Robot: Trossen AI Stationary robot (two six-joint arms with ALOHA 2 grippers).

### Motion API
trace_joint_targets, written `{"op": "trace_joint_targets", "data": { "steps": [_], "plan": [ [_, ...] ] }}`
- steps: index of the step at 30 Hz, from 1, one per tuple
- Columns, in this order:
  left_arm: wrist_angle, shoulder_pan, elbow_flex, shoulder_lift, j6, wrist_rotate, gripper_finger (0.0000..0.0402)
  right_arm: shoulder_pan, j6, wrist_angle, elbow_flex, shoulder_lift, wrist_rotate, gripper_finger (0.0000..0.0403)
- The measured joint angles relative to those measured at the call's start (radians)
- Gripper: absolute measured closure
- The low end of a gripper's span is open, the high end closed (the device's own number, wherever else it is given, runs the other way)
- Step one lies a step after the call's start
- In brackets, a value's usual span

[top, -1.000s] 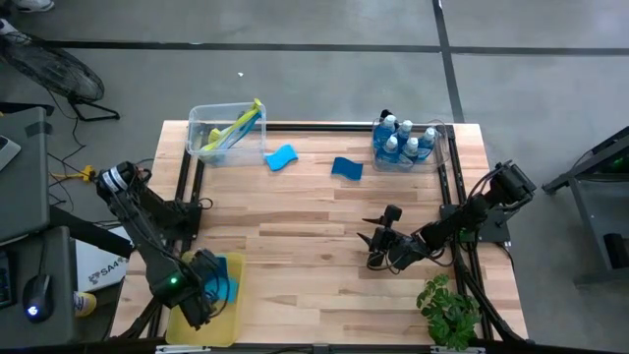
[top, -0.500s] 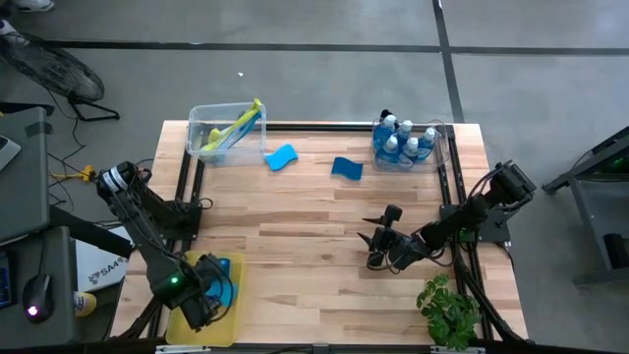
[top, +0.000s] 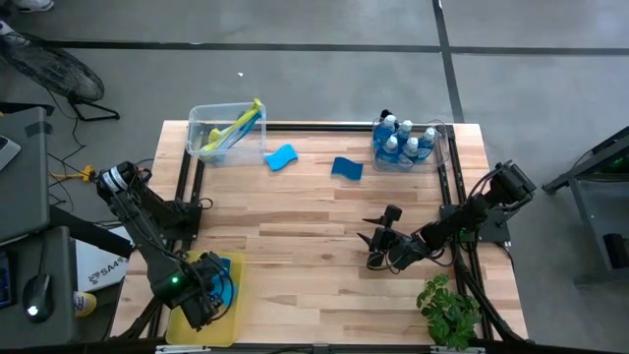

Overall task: Pick & Place Kitchen Sink Supplies
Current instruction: Put the right sponge into the yellow bin

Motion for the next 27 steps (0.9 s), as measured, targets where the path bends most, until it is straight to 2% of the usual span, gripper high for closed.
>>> {"op": "trace_joint_targets", "data": {
  "steps": [7, 9, 12, 19, 23, 27],
  "plan": [
    [-0.032, 0.000, 0.000, 0.000, -0.036, 0.029, 0.0211, 0.000, 0.000, 0.000, 0.000, 0.000, 0.001, 0.0191],
    [-0.059, 0.000, 0.000, 0.000, -0.074, 0.035, 0.0200, -0.004, -0.007, 0.000, 0.000, 0.000, 0.002, 0.0191],
    [-0.073, 0.000, 0.000, 0.000, -0.110, -0.008, 0.0196, -0.025, -0.016, -0.004, 0.000, -0.007, -0.013, 0.0190],
    [-0.141, 0.000, 0.001, 0.000, -0.142, -0.203, 0.0195, -0.135, -0.088, -0.056, 0.000, -0.115, -0.132, 0.0190],
    [-0.159, 0.000, 0.001, 0.000, -0.154, -0.392, 0.0195, -0.228, -0.144, -0.152, 0.000, -0.199, -0.190, 0.0190],
    [-0.156, 0.001, 0.001, 0.000, -0.155, -0.594, 0.0195, -0.349, -0.197, -0.235, 0.000, -0.268, -0.312, 0.0191]
  ]
}}
